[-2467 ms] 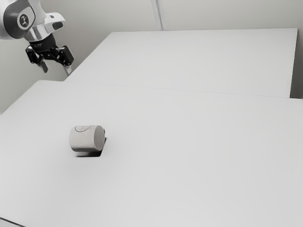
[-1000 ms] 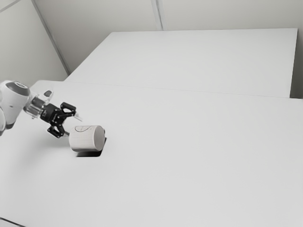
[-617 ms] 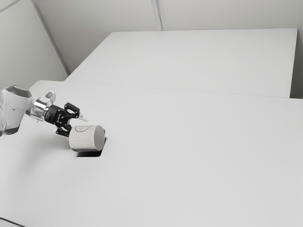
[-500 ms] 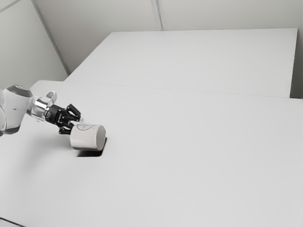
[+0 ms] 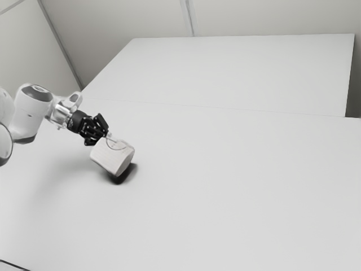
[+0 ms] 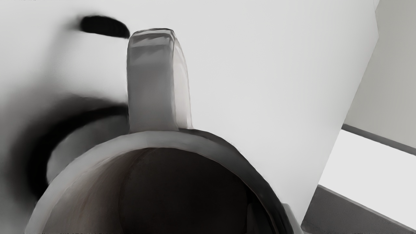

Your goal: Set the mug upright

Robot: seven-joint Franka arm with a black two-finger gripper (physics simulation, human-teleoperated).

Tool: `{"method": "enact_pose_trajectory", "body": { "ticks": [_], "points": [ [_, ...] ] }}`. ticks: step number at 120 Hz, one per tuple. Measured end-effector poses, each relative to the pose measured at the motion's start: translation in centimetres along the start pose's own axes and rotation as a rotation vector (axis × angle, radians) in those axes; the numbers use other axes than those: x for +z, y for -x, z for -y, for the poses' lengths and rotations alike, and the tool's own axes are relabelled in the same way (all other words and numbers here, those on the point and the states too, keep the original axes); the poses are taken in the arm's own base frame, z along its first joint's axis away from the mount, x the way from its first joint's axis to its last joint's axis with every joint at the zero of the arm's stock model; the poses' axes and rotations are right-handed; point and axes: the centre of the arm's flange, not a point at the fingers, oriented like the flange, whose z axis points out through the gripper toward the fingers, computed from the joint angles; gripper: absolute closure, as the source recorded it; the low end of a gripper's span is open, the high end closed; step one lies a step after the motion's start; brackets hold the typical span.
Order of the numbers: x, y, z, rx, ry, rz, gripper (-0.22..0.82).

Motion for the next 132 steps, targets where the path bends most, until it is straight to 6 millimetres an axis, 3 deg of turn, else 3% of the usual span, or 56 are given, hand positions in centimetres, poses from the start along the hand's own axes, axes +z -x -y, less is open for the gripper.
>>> {"method": "enact_pose_trajectory", "body": {
  "ticks": [26,42,60,83,124,132],
  "points": [
    [2.2,2.3,-7.6,0.199,-0.348,0.024,0.77],
    [6.2,4.6,-10.3,0.299,-0.528,0.024,0.77],
    [9.8,5.3,-13.5,0.384,-0.69,-0.019,0.77],
    [11.5,5.0,-14.2,0.376,-0.784,-0.105,0.77],
    [15.1,3.8,-13.4,0.282,-0.817,-0.166,0.77],
    [15.5,3.8,-13.6,0.271,-0.812,-0.173,0.62]
  ]
}}
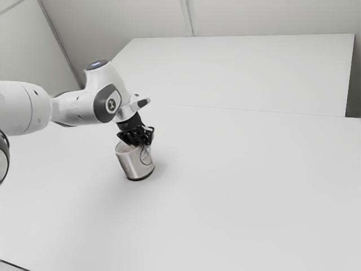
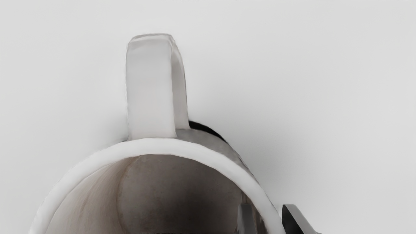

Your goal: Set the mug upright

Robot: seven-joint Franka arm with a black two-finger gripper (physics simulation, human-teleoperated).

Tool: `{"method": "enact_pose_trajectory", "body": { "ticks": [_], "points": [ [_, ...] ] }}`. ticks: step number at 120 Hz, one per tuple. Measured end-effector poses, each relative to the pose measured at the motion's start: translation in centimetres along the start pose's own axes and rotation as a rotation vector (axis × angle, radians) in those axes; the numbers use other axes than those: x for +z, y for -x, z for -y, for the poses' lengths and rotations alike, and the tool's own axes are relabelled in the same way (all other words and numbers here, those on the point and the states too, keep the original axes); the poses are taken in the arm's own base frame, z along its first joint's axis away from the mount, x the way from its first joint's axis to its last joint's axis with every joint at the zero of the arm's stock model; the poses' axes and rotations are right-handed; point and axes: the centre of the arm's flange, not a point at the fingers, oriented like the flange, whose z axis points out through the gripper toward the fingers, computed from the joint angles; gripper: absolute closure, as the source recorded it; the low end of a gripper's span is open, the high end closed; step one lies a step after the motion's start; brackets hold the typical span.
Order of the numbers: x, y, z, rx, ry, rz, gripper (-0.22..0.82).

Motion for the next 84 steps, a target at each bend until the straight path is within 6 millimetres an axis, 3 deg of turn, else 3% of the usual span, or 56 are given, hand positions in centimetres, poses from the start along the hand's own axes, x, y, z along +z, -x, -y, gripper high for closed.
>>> {"method": "enact_pose_trajectory", "body": {
  "ticks": [16,32,48,60,84],
  "points": [
    [-1.4,-0.1,-0.5,-0.009,-0.011,-0.028,0.34],
    [-4.6,0.1,-1.1,-0.003,-0.022,-0.072,0.18],
    [-7.9,0.0,-2.0,0.024,-0.043,-0.099,0.1],
    [-11.6,-0.9,-2.6,0.06,-0.091,-0.122,0.06],
    [-16.9,0.1,-3.0,0.102,-0.173,-0.131,0.02]
  ]
}}
